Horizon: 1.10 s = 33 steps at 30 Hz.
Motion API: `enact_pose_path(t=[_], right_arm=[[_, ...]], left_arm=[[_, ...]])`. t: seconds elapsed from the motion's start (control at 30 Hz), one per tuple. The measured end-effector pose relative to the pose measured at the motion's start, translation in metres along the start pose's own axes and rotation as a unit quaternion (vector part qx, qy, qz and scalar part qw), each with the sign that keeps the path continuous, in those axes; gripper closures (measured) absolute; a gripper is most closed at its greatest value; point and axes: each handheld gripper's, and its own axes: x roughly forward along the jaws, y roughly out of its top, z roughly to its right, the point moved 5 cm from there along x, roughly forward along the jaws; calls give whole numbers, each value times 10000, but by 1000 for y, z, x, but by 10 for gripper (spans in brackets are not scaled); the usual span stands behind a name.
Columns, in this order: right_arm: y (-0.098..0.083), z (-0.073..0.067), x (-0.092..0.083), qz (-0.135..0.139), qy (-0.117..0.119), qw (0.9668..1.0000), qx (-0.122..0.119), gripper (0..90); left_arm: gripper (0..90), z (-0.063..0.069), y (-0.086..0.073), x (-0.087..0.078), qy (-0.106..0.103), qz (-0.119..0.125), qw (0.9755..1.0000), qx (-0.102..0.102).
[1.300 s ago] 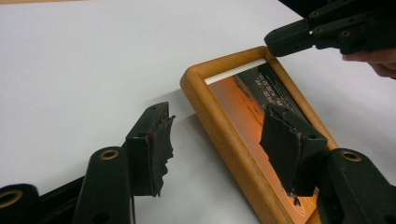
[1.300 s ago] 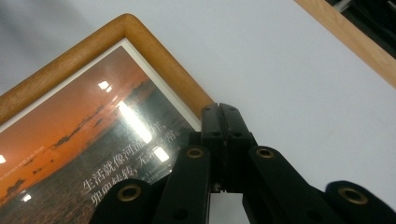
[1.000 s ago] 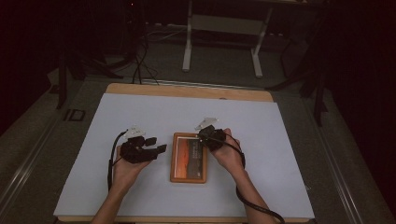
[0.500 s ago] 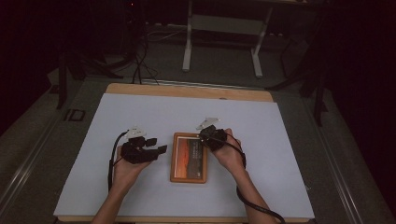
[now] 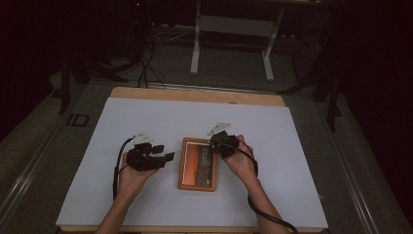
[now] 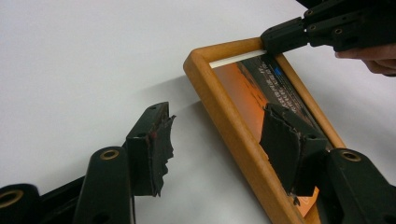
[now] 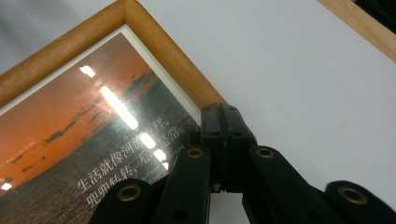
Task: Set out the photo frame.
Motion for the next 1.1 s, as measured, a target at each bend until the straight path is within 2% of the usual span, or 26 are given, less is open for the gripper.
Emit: enact_pose_path(t=[0.53,0.83,0.97,1.1], right_arm=[[-15,9,5,-75,-2,9997,228,899],[-26,14,13,-218,-45,9993,315,899],[-29,15,15,-207,32,9989,429,899],[-29,16,15,-209,61,9988,436,899]], left_arm=[[422,3,0,0,-52,-10,10000,-18],[423,5,0,1,-74,-55,10000,-19],[423,7,1,1,-88,-84,9999,-27],[423,9,1,1,-91,-83,9999,-3]])
